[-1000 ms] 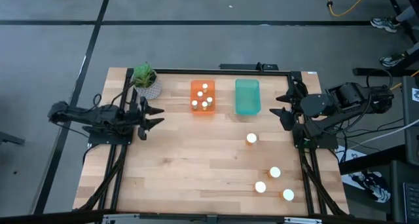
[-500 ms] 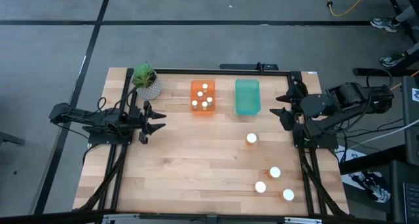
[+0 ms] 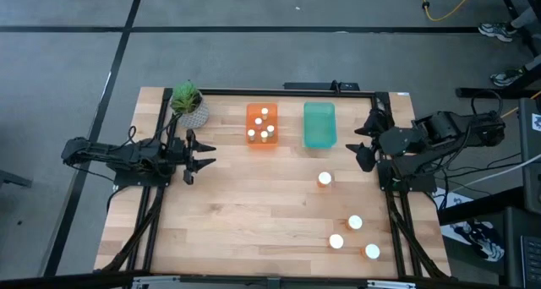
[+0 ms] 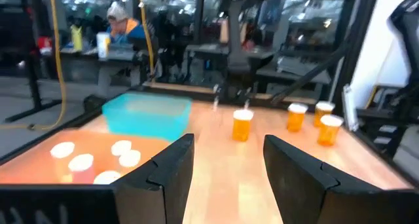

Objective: Pick and place medicine bottles into bin by pill shape (circle, oval)
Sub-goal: Put the large orange pill bottle into the blue bin

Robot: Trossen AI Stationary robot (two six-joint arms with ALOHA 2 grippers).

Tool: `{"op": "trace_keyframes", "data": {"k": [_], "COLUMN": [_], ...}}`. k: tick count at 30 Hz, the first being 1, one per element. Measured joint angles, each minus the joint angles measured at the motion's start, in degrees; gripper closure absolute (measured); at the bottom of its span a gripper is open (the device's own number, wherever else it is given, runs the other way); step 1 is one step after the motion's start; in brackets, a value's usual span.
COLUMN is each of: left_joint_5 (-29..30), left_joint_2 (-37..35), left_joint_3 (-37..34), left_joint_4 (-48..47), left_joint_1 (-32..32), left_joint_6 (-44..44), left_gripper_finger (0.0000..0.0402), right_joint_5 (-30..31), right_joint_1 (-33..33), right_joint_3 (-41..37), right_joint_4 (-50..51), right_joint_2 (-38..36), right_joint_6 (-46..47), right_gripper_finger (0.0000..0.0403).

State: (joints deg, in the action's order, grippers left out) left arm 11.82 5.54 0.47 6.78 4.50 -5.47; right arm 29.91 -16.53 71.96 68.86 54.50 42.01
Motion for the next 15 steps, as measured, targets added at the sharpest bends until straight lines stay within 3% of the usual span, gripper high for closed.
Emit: {"op": "trace_keyframes", "data": {"k": [9, 15], "left_joint_5": [-0.3, 0.4], "left_joint_2": [0.0, 0.0], "left_joint_3": [0.0, 0.0], "left_joint_4": [-4.4, -4.3], "left_joint_1": [-3.1, -3.1], "left_joint_6": [-1.4, -1.4], "left_gripper_finger": [0.0225, 0.0225], "right_joint_5": [-0.5, -7.9], "right_joint_1": [0.0, -1.0], "right_joint_3": [-5.9, -11.4], "right_joint_4": [-2.0, -6.5], "right_joint_2": [0.2, 0.3], "right_joint_6": [1.3, 1.6], "right_gripper_finger": [0.0114, 0.0114]}}
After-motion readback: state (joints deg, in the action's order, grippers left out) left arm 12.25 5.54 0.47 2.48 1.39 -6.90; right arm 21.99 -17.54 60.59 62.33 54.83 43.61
